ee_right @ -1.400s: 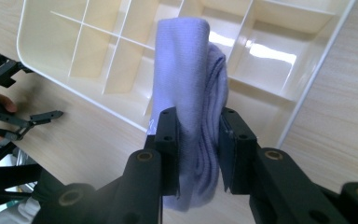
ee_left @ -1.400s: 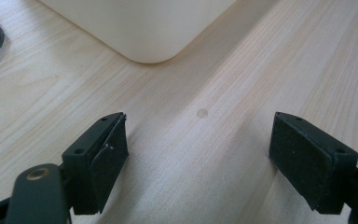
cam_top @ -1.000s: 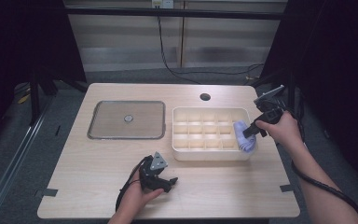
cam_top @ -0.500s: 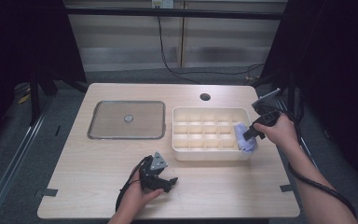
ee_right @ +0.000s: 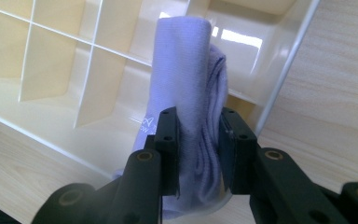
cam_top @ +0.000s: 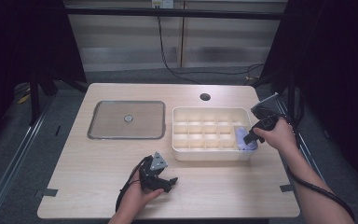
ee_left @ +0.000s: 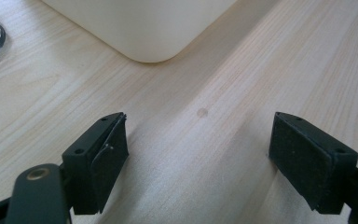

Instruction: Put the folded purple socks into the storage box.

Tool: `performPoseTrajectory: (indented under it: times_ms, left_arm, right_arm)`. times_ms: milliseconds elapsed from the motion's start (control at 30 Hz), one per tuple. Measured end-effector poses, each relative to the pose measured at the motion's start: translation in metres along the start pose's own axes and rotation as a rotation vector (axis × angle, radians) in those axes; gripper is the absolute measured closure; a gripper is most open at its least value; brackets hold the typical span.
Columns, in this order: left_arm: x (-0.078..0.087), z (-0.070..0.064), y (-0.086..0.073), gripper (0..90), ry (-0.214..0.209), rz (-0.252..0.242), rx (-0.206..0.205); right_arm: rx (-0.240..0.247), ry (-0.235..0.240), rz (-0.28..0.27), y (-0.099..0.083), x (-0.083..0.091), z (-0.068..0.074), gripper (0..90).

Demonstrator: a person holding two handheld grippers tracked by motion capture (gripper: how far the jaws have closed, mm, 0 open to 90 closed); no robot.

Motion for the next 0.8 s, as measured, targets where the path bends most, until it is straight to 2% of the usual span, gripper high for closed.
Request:
performPoseTrajectory:
  times_ms: [200,567,800]
  left_arm:
    - [0.0,0.0,0.0,19.0,0.001,0.0,0.001]
    - [0.0,0.0,0.0,19.0,0.003,0.002,-0.001]
    - [0.0,0.0,0.0,19.0,0.003,0.001,0.001]
  right_arm:
    - [0.014,-0.039,0.015,0.0,-0.001,0.002,71.4]
    - [0.021,-0.02,0.022,-0.003,-0.009,0.0,71.4]
    - [0.021,-0.045,0.032,-0.004,-0.014,0.001,71.5]
Point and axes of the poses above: each handheld gripper's, and its own axes: x roughly backward along the jaws, y roughly out of its top, z roughly to its left, the point moved 7 cm from there along -x, roughly forward along the jaws, and after that the axes turned 14 degrees about y, right-handed, at the moved point
